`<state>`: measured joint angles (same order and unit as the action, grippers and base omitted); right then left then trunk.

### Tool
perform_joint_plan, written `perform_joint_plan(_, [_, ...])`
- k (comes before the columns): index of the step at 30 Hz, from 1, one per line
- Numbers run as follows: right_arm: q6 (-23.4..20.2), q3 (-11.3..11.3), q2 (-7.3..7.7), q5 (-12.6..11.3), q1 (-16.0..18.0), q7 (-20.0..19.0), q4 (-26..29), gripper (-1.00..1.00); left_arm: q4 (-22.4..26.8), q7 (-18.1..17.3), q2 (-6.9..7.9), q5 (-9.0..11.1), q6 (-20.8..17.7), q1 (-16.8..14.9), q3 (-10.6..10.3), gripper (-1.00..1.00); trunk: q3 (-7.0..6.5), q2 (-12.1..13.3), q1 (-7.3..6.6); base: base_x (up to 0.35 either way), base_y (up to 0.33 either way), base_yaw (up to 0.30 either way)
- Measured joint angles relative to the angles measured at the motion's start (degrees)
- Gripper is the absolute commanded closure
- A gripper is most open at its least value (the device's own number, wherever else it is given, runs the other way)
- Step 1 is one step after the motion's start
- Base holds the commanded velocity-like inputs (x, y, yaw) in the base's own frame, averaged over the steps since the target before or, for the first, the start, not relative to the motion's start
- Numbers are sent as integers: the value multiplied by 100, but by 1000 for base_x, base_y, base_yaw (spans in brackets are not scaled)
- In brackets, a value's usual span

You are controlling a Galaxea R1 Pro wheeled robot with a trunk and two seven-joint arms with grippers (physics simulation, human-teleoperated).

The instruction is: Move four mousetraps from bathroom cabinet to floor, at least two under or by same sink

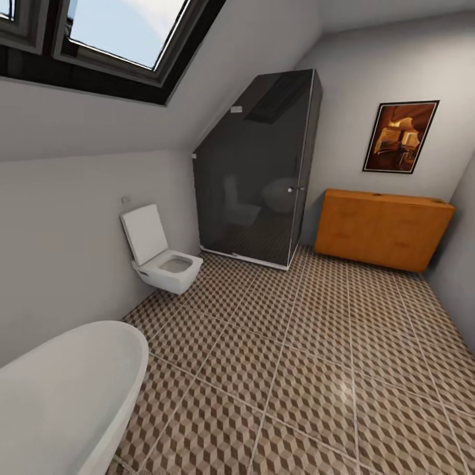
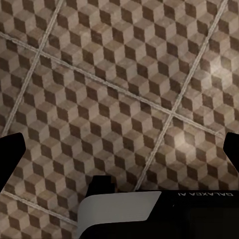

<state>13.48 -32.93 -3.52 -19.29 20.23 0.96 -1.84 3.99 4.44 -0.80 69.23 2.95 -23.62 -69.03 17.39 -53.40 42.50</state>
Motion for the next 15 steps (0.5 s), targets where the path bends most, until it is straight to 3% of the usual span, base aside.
perform_joint_plan(7, [1, 7, 9, -9, 0, 0, 1, -100, -1, 0, 0, 0, -1, 0, 0, -100, 65, 0, 0, 0, 0, -58])
perform_joint_plan(15, [3, 4, -2, -10, 0, 0, -2, -100, -2, -1, -1, -1, -1, -1, 2, -100, 133, 0, 0, 0, 0, -147])
